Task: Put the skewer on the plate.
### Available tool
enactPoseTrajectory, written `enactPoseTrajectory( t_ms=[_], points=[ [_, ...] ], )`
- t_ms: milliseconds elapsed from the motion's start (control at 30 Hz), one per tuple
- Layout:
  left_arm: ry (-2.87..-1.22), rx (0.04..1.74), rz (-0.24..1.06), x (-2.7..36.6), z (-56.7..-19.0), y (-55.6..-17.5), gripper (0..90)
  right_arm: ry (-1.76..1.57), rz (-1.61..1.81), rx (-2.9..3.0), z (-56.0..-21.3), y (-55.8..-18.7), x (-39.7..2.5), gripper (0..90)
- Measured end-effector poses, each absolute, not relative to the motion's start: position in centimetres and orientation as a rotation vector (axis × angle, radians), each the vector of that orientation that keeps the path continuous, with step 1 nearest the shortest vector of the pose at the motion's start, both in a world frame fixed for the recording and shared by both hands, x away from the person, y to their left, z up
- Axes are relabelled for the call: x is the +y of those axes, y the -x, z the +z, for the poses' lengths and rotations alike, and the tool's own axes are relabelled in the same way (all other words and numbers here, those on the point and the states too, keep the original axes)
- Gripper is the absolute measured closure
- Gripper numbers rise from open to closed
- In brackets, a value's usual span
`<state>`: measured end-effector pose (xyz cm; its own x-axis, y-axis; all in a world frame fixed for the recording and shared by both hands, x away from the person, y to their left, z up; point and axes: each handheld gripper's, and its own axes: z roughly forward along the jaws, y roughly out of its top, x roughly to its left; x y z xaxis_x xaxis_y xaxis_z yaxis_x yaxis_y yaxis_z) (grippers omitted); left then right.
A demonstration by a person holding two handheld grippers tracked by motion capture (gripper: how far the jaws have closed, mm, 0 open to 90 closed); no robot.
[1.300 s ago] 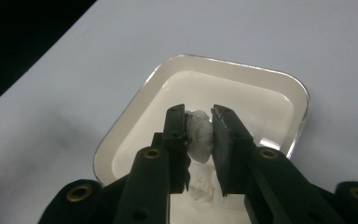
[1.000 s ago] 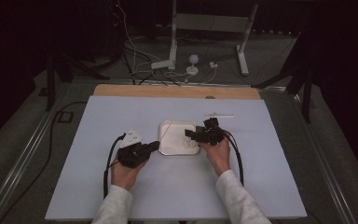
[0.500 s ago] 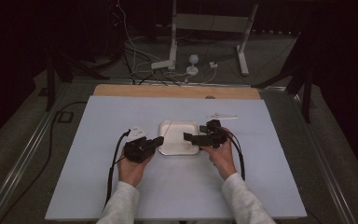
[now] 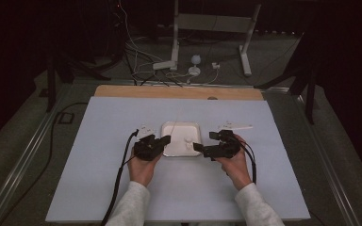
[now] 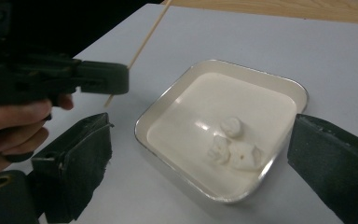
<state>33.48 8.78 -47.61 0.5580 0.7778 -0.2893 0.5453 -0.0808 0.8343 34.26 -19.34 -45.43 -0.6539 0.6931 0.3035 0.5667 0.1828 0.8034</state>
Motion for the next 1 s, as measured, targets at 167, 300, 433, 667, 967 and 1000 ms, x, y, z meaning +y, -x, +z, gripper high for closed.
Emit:
enactPoseTrajectory(
  t_ms=[167, 300, 433, 667, 967, 1000],
  points=[
    [-1.751, 1.135, 0.281, 8.0, -48.1, -33.8, 90.0, -1.251, 1.476, 2.290, -45.6, -33.5, -20.8, 6.3],
    [-1.743, 1.169, 0.286, 7.5, -48.6, -34.0, 89.9, -1.266, 1.470, 2.277, -45.9, -32.8, -21.9, 6.3],
    [-1.750, 1.198, 0.297, 7.0, -49.2, -34.3, 89.9, -1.284, 1.464, 2.267, -46.3, -32.1, -23.0, 6.3],
    [-1.743, 1.247, 0.291, 6.4, -50.1, -34.5, 89.8, -1.305, 1.453, 2.252, -46.8, -31.1, -24.5, 6.3],
    [-1.740, 1.322, 0.293, 5.9, -51.2, -34.7, 89.8, -1.305, 1.466, 2.224, -46.5, -30.2, -25.7, 6.3],
    [-1.742, 1.331, 0.296, 5.9, -51.3, -34.7, 89.7, -1.303, 1.467, 2.224, -46.5, -30.1, -25.9, 6.3]
  ],
)
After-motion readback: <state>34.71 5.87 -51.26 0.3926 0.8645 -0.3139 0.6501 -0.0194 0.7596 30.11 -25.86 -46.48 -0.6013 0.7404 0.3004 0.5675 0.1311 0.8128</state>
